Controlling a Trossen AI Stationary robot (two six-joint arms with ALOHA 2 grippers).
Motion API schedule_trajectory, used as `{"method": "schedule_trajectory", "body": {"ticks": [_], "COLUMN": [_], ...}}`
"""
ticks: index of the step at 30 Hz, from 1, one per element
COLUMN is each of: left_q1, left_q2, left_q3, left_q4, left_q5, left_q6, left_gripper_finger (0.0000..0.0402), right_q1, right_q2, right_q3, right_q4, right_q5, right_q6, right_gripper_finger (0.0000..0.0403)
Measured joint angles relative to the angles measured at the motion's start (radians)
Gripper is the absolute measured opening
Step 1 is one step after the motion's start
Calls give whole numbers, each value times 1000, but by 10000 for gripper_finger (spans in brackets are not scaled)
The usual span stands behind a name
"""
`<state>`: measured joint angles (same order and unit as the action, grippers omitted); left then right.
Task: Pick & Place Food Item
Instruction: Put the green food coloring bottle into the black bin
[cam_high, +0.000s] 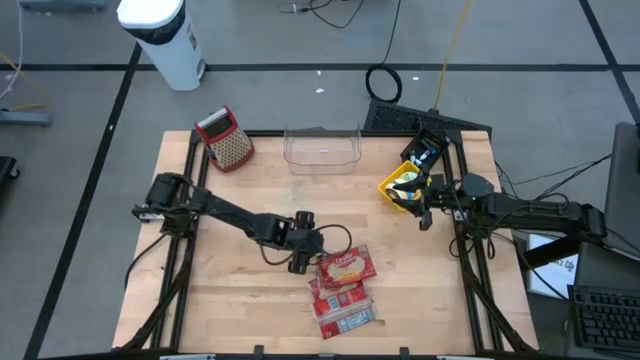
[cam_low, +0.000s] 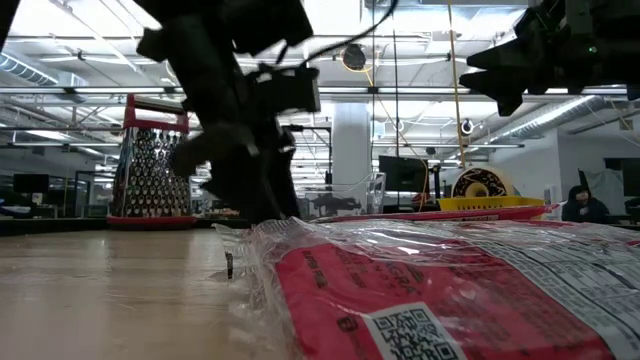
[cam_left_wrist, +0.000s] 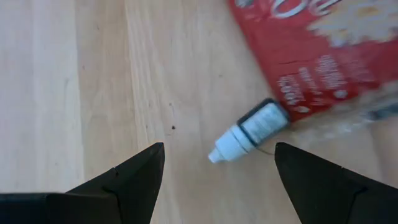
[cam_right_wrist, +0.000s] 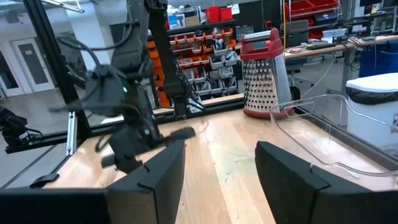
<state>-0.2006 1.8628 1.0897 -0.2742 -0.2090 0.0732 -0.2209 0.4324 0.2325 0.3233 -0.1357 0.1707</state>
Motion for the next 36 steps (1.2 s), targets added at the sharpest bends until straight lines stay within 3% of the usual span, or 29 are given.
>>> {"method": "schedule_trajectory", "body": {"ticks": [10,24,31,36], "left_q1": [20,24,24,22], "left_q2": [47,51,51,33], "left_q3": [0,0,0,10], "left_q4": [69,86,90,120], "left_q5": [62,77,-62,-288], "left_q6": [38,-67,15,130], "left_gripper_finger": [296,144,96,70], "right_q1": [0,0,0,0], "right_q2": [0,0,1,33], "right_q3": [0,0,-1,-1], "right_q4": [-16,-22,-22,-21], "right_q5": [0,0,0,2], "right_q6": [0,0,25,86], "right_gripper_finger": [183,179,177,176]}}
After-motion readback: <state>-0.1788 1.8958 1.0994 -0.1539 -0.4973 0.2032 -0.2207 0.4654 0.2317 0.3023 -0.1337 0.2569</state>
